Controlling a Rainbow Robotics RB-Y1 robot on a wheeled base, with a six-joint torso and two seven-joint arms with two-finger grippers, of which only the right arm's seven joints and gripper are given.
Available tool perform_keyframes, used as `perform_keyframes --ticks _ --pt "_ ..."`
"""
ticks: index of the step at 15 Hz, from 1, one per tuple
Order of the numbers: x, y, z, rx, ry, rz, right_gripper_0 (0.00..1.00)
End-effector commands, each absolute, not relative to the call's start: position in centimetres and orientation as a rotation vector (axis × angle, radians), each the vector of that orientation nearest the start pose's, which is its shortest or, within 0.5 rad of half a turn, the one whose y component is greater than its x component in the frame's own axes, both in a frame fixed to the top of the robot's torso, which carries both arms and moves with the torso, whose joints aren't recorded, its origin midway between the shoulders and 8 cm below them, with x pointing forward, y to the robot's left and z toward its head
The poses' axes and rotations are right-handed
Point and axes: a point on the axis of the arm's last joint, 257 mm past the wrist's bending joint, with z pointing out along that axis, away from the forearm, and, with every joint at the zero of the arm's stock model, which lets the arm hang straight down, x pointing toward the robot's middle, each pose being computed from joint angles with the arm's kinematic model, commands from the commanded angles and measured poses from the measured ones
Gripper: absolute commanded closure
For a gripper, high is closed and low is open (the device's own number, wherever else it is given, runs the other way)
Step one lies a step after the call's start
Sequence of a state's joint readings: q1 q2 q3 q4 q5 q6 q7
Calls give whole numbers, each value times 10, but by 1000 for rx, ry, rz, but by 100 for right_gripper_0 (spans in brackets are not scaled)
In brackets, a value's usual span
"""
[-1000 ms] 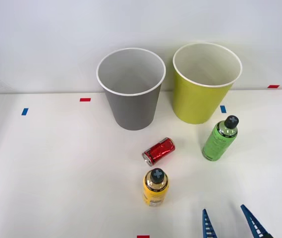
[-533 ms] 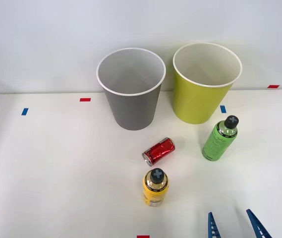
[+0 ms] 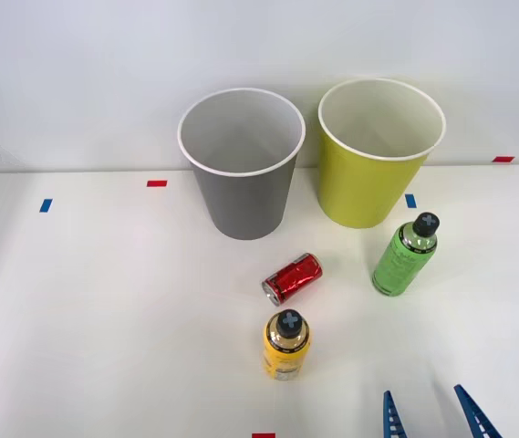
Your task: Put cans in the gray bin, plastic bottles in the light green bin
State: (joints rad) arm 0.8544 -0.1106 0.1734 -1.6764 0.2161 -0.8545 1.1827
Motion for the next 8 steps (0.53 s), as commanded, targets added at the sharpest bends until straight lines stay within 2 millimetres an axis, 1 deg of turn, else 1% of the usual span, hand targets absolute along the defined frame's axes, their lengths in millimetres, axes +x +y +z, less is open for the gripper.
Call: perform_keyframes --ticks 1,8 --pt "245 -216 -291 39 1458 222 0" --pt "245 -216 -291 39 1458 222 0"
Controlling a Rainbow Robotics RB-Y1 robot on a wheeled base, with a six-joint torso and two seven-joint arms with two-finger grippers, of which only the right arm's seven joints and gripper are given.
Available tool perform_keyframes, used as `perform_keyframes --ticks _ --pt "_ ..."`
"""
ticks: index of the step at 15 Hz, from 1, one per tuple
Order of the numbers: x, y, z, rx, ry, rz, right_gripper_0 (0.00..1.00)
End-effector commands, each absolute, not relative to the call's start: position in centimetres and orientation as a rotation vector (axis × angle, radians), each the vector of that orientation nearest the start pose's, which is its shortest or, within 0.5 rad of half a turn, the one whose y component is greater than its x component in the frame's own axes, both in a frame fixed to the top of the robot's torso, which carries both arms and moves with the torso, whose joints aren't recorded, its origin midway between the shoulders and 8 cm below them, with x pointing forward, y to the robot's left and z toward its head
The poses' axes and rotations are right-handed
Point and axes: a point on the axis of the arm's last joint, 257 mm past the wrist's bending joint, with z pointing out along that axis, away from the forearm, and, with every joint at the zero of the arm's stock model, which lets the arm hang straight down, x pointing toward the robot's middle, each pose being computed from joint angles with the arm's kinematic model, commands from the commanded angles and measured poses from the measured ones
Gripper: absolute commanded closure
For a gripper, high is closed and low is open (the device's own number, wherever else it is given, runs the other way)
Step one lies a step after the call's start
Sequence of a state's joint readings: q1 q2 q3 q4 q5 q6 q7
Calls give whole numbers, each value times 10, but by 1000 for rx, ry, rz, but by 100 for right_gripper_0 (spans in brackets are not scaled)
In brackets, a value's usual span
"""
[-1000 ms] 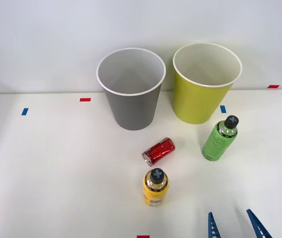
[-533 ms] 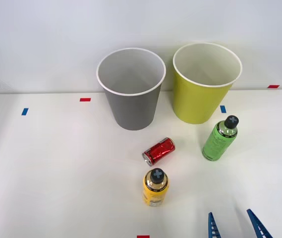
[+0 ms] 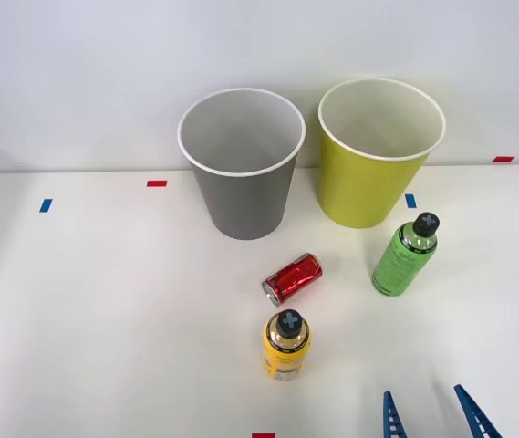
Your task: Put cans in the gray bin, plastic bottles in the light green bin
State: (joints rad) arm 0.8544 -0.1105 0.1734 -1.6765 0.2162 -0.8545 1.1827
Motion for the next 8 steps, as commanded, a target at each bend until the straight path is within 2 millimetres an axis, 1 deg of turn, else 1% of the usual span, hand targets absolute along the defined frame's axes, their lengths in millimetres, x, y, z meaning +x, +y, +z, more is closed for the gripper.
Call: perform_keyframes --ticks 1,8 --pt "245 -216 -291 39 1458 222 0" --pt "245 -216 -291 39 1458 222 0"
